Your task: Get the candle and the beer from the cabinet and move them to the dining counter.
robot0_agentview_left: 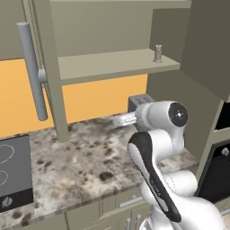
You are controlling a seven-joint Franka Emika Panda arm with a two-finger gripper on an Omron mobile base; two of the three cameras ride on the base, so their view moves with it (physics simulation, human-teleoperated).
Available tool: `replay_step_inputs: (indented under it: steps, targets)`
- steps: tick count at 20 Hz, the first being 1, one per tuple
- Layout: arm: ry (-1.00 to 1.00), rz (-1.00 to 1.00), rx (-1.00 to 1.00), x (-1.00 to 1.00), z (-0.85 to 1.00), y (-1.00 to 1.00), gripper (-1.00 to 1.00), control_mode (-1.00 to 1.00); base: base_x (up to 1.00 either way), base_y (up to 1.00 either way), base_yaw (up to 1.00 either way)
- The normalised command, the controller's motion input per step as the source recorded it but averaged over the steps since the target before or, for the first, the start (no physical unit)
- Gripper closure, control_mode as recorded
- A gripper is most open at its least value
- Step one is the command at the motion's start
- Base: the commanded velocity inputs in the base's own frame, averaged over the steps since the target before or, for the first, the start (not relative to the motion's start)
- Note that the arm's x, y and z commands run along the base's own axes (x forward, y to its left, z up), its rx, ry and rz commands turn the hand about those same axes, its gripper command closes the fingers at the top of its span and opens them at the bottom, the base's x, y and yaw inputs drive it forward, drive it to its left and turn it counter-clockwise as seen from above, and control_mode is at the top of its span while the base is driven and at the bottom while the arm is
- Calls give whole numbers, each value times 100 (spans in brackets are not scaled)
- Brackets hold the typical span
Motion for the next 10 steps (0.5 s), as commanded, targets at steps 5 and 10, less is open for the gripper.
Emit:
replay_step_inputs:
  steps: [5, 10]
  targets:
    - [10, -53, 0, 8, 16, -27, -100, -100, 0, 0, 0]
    - [13, -37, -1, 15, 36, -78, -100, -100, 0, 0, 0]
